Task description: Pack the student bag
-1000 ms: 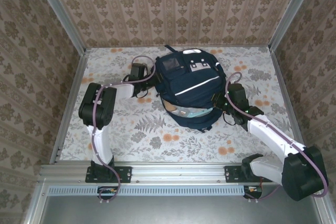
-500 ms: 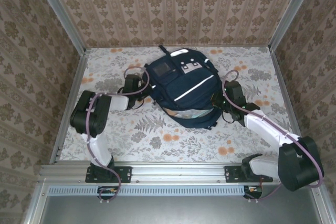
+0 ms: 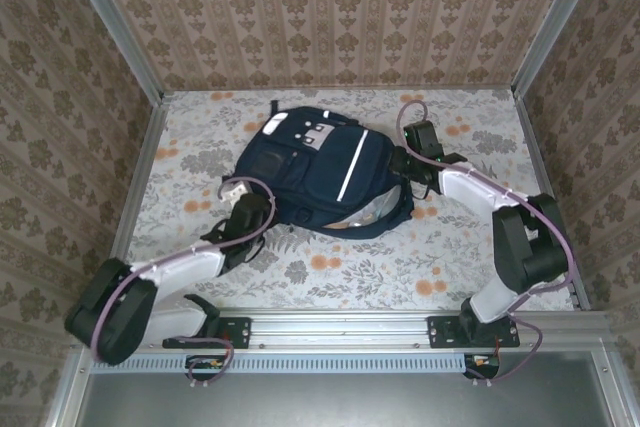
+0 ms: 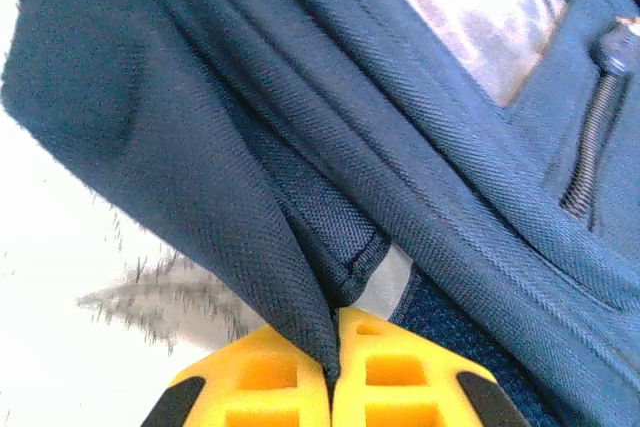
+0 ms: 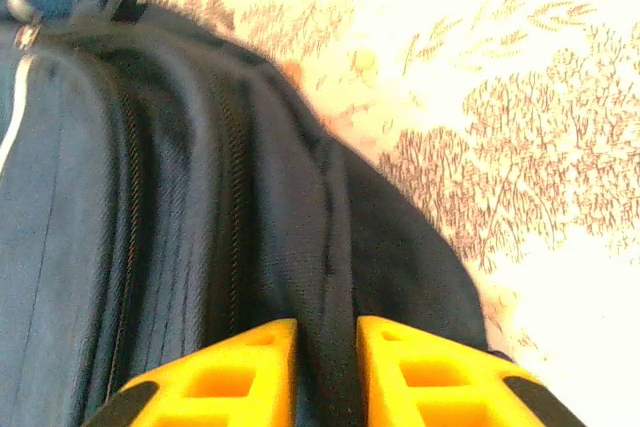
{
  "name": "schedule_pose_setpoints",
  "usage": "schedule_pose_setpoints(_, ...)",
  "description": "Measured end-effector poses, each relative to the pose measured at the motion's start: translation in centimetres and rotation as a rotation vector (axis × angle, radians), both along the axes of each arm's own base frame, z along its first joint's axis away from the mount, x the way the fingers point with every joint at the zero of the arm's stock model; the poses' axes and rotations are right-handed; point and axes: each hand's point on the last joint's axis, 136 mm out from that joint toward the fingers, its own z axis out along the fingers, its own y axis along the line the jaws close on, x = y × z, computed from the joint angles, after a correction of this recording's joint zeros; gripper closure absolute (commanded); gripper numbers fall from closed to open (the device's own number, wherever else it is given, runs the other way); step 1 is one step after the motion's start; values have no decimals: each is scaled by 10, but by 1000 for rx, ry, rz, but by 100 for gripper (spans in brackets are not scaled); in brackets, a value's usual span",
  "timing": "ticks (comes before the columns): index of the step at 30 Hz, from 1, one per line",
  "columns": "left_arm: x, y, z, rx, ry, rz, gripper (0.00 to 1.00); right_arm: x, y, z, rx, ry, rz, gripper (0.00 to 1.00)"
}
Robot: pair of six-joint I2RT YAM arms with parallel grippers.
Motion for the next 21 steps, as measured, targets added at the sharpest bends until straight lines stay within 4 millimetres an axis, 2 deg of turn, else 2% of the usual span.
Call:
schedule_pose_setpoints(3,-15,4,2,21,-17,19,100,6,1,8,5,-21,-1,45)
schedule_pose_setpoints(5,-20,9,0,43,-17,37,100,3,4,15,13,-41,6,40)
schedule_pose_setpoints(8,-23,14,-3,59,-15,54,100,-18,10,30,25,-78,33,38)
schedule_pose_setpoints(12,-24,13,-4,68,-18,54,100,-61,34,57,41,-163,118,38)
schedule_pose_setpoints(16,-26,11,-8,88,-14,48,100,-117,73,75,59,-251,266,44)
schedule_pose_setpoints(19,-27,11,-8,90,-16,46,100,-154,102,72,66,-287,375,49)
schedule_pose_setpoints(21,-27,10,-7,91,-17,45,100,-175,120,60,49,-294,439,52)
